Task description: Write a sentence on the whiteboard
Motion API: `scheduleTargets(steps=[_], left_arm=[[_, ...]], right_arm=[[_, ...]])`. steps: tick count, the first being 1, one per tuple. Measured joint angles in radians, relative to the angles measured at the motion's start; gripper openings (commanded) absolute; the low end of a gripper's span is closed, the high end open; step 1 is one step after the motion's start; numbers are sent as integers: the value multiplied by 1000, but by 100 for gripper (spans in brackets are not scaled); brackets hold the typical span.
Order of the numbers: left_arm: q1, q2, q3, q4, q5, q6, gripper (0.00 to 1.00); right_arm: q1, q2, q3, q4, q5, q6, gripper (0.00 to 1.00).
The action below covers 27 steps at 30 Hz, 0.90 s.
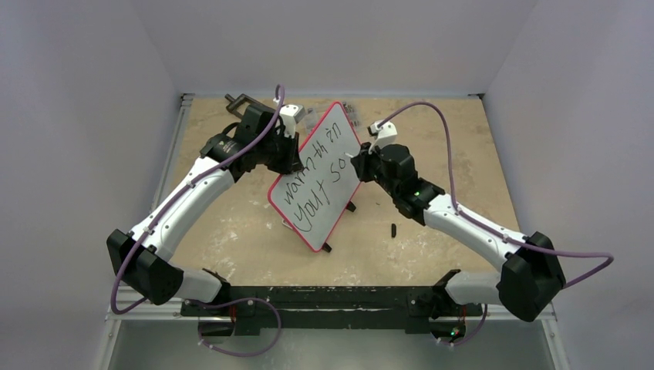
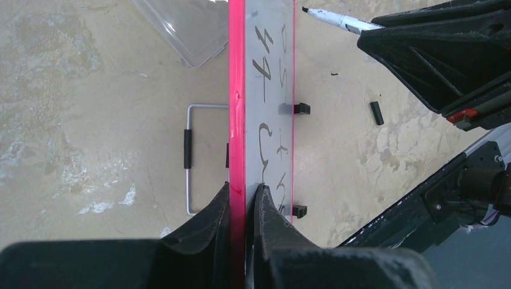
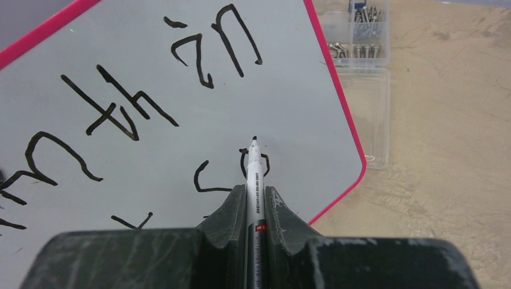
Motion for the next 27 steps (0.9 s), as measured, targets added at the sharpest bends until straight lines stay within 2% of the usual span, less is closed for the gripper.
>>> scheduleTargets(steps=[27], left_arm=[[0, 0, 0, -1, -1, 0, 0]], right_arm=[[-39, 111, 39, 23, -25, 0, 0]])
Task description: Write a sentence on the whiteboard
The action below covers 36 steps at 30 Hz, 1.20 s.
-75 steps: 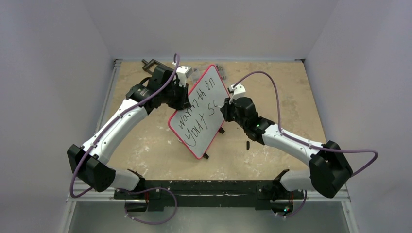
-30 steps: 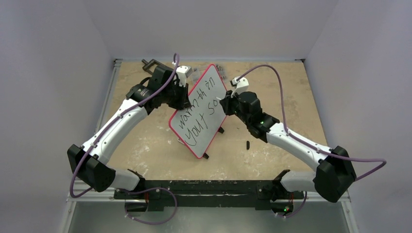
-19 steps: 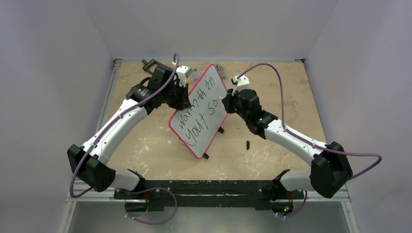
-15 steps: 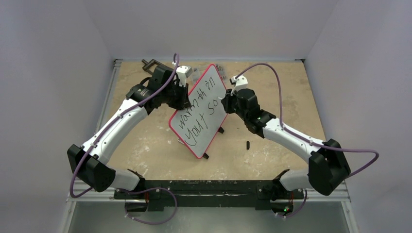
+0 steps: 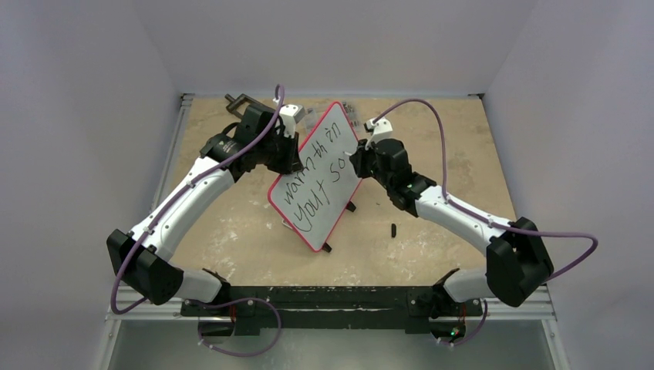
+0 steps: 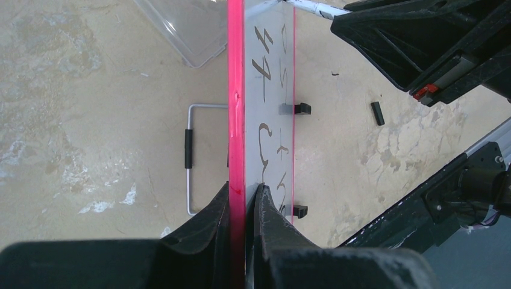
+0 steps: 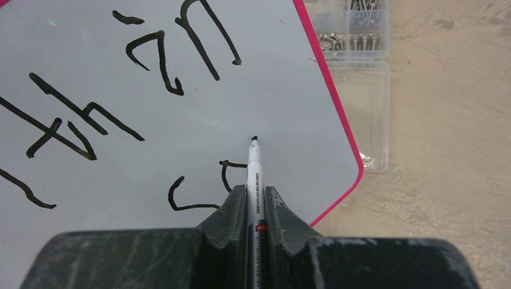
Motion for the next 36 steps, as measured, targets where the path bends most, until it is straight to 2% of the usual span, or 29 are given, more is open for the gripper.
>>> scheduleTargets(steps=[21, 36], left_arm=[[0, 0, 0, 0, 0, 0, 0], [0, 0, 0, -1, -2, -1, 0]], right_arm=[[-9, -1, -72, 31, 8, 14, 0], [-20, 55, 31, -13, 51, -10, 0]])
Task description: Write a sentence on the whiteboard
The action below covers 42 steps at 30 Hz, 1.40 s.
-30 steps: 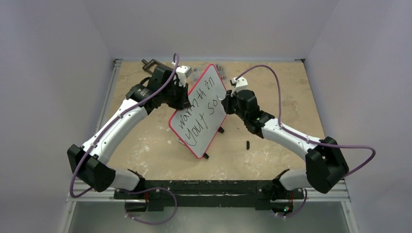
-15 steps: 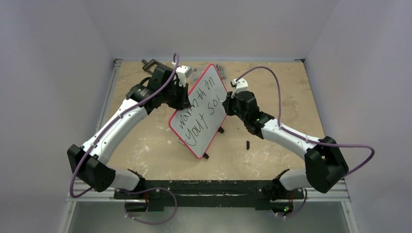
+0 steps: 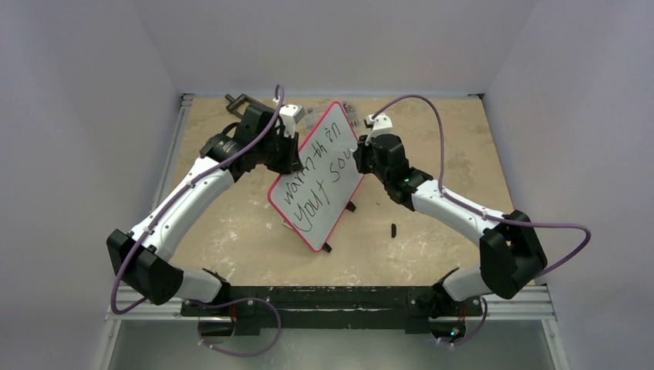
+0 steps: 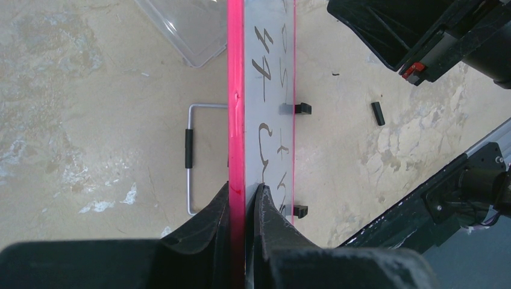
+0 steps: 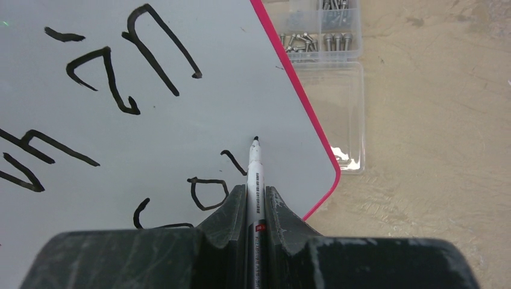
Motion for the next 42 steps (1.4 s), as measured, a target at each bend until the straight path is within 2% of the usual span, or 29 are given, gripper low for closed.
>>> scheduleTargets(steps=[13, 25, 42], left_arm=[[0, 0, 0, 0, 0, 0, 0], [0, 0, 0, 0, -2, -1, 0], [-2, 0, 0, 3, 2, 0, 0]], right_arm=[[-1, 5, 26, -1, -1, -2, 0], [-1, 4, -41, 35, 0, 6, 0], [0, -19, -43, 1, 26, 6, 0]])
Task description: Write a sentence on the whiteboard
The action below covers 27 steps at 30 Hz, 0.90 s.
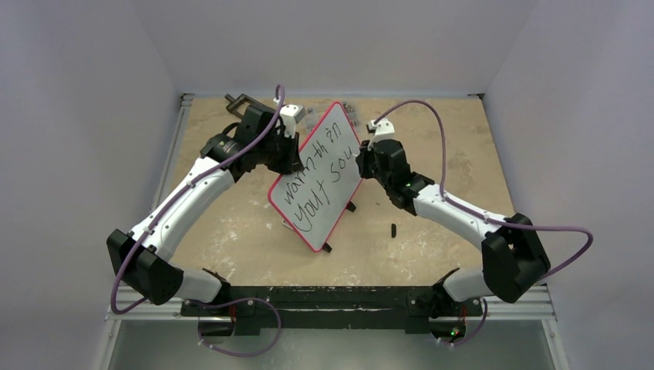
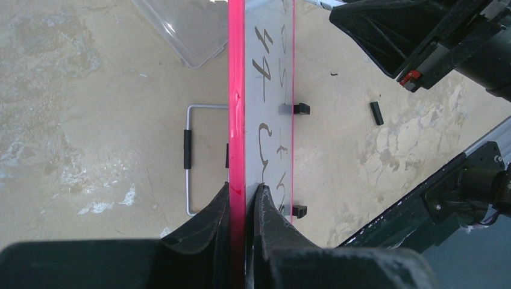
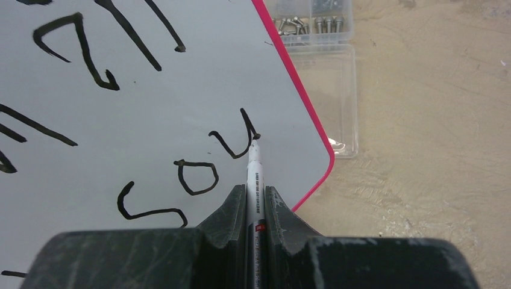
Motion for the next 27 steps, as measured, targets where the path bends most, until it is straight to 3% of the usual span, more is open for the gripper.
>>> scheduleTargets(steps=[10, 27], left_arm=[[0, 0, 0, 0, 0, 0, 0], [0, 0, 0, 0, -1, 0, 0]], right_arm=[[0, -33, 37, -17, 8, -6, 0], [-14, 71, 189, -19, 8, -9, 0]])
